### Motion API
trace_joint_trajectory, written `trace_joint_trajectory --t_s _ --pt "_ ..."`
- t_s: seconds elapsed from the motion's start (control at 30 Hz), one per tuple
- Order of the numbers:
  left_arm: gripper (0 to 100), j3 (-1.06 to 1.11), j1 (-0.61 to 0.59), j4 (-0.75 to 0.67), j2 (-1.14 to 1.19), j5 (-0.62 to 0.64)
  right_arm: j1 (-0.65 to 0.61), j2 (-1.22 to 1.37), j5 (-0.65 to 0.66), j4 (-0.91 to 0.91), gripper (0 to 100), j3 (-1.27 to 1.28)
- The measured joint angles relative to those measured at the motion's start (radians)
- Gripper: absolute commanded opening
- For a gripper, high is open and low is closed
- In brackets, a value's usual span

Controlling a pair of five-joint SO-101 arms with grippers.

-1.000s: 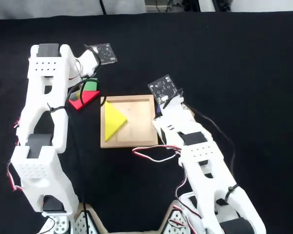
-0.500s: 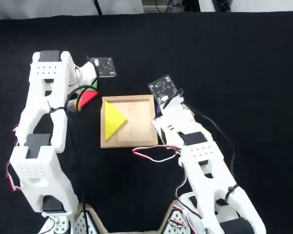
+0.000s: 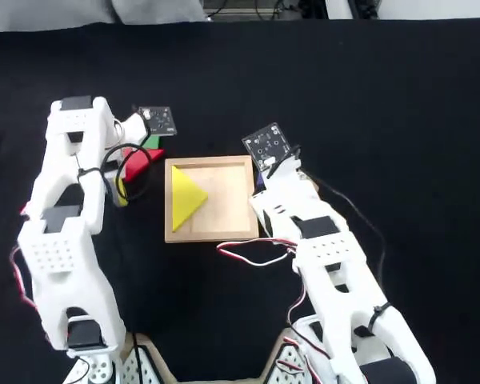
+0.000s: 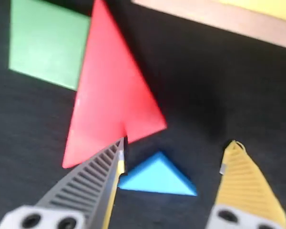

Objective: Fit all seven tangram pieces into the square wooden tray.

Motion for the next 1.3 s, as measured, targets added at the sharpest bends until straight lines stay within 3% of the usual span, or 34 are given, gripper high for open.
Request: trace_joint_trajectory --t_s 0.23,0.43,0.7,1.1,1.3 --pt "32 -0.330 0.000 0.002 0.115 0.144 0.028 0.000 0.000 -0.046 1.1 0.015" --pt "32 -0.589 0.066 -0.038 0.215 0.405 0.032 0.000 0.000 -0.049 1.1 0.015" --pt "32 -0.736 0.135 -0.305 0.486 0.767 0.032 0.000 0.000 -0.049 1.1 0.028" --pt "32 -0.993 0.084 -0.276 0.666 0.807 0.032 0.000 0.000 -0.049 1.1 0.028" --pt "32 -1.033 0.046 -0.157 0.686 0.812 0.032 0.000 0.000 -0.049 1.1 0.028"
